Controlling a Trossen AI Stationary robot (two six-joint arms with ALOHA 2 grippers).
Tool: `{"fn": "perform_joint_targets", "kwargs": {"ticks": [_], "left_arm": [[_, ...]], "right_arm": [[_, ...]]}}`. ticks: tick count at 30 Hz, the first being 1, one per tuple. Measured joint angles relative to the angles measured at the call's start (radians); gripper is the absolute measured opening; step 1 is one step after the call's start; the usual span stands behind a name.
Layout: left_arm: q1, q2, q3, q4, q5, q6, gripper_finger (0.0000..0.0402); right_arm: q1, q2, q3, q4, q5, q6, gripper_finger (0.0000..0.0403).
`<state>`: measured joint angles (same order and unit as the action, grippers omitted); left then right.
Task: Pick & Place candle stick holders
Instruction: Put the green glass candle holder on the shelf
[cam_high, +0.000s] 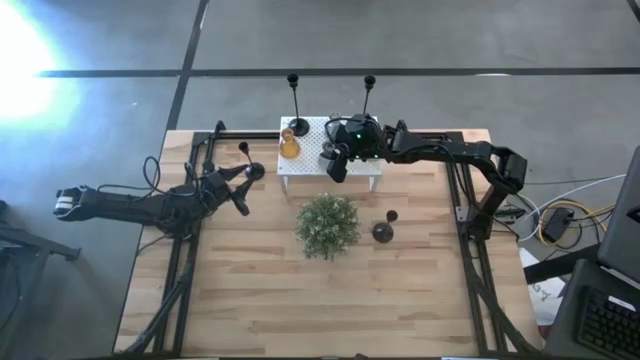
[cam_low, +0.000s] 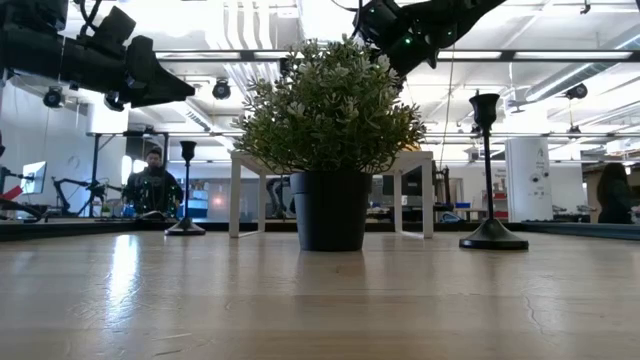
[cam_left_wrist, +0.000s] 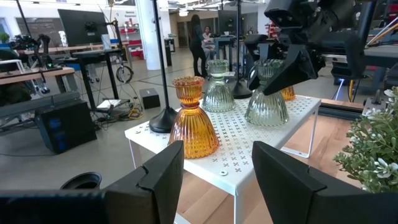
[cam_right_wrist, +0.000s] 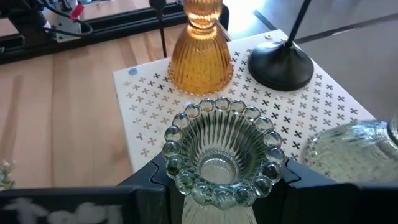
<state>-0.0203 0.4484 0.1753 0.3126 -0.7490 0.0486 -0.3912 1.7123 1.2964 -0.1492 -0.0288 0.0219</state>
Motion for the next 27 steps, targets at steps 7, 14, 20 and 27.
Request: {"fn": "perform_joint_targets", "kwargs": {"ticks": [7, 14, 20, 27], "left_arm": [[0.0, 0.0, 0.0, 0.0, 0.0, 0.0, 0.0195], [0.0, 0.0, 0.0, 0.0, 0.0, 0.0, 0.0195], [0.0, 0.0, 0.0, 0.0, 0.0, 0.0, 0.0195], [0.0, 0.0, 0.0, 0.0, 0.0, 0.0, 0.0195]], "right_arm": [[-0.003, 0.0, 0.0, -0.024, 0.002, 0.0, 0.0121], [-0.005, 0.0, 0.0, -0.021, 0.005, 0.0, 0.0166], [-0.005, 0.0, 0.001, 0.011, 0.005, -0.031, 0.021], [-0.006, -0.002, 0.044, -0.004, 0.007, -0.062, 0.0224]]}}
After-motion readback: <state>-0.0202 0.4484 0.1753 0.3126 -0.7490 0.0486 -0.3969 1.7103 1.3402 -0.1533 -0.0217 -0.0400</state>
